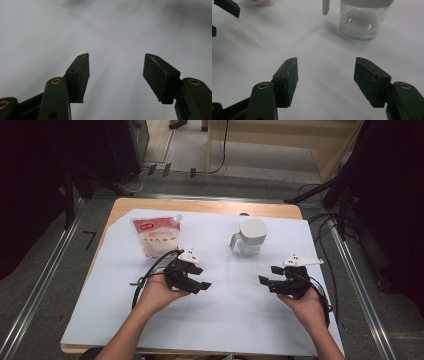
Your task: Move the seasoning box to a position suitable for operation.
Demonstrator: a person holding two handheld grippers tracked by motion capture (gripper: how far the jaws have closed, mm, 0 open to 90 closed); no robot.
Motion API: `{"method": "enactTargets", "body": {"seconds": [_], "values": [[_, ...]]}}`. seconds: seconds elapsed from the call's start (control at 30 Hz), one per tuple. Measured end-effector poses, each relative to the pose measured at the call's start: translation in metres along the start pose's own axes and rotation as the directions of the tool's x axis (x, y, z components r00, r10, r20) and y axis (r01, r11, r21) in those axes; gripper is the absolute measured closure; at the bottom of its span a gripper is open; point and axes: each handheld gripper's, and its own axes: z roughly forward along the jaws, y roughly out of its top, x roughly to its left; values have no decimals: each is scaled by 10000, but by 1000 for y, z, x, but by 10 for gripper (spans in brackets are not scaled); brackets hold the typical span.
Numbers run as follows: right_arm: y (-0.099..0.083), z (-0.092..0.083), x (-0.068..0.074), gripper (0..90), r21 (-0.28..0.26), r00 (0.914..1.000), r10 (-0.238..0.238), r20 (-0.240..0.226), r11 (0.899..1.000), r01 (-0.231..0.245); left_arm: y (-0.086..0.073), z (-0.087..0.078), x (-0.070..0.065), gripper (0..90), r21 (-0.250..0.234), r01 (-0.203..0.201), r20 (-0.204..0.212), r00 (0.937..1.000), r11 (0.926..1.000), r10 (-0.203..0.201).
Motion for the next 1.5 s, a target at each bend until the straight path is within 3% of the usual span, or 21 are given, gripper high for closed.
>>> {"method": "enactTargets", "body": {"seconds": [0.1, 0.27, 0.43, 0.57, 0.73, 0.83, 0.97, 1.03, 1.1, 1.27, 1.47, 1.5], "values": [[0, -1, -1, 403, 107, 9989, 456, -98, 9989, -455, 0, -1, 0, 388, -5, -21, -15, 10000, 10000, 21], [-2, 0, -1, 410, 137, 9983, 586, -48, 9982, -586, -1, -5, 2, 386, -152, 58, 83, 9999, 9999, -57], [-3, 0, -1, 417, 95, 9986, 519, 50, 9986, -519, -2, -7, 4, 387, -248, 118, 102, 9999, 9996, -116], [-3, 0, -2, 384, 30, 9996, 269, 117, 9996, -270, -3, -8, 5, 387, -39, -9, 130, 9999, 10000, 9], [0, 3, -5, 381, -173, 9983, 500, 291, 9986, -495, -5, -9, 7, 396, -113, -224, 117, 9997, 9997, 225], [1, 5, -5, 371, -208, 9981, 583, 211, 9981, -578, -5, -10, 7, 394, -158, -84, 146, 9999, 9998, 87], [6, 9, -3, 342, -98, 9984, 316, 473, 9995, -312, -5, -13, 9, 385, -153, -156, 114, 9998, 9998, 158], [10, 9, -3, 383, -102, 9983, 345, 466, 9994, -341, -6, -15, 9, 380, -248, -16, 119, 9999, 9997, 19], [15, 9, -5, 345, -337, 9965, 620, 557, 9976, -602, -7, -17, 10, 377, -327, 170, 191, 9997, 9993, -164], [21, 15, -10, 255, -381, 9922, 897, 865, 9955, -867, -8, -21, 10, 376, -527, 92, 106, 9999, 9986, -87], [28, 24, -11, 185, -313, 9892, 858, 1190, 9961, -826, -8, -21, 11, 378, -430, 67, 129, 9999, 9991, -62], [32, 28, -11, 140, -406, 9889, 915, 1167, 9954, -874, -8, -21, 10, 380, -383, 37, 145, 9999, 9993, -31]]}}
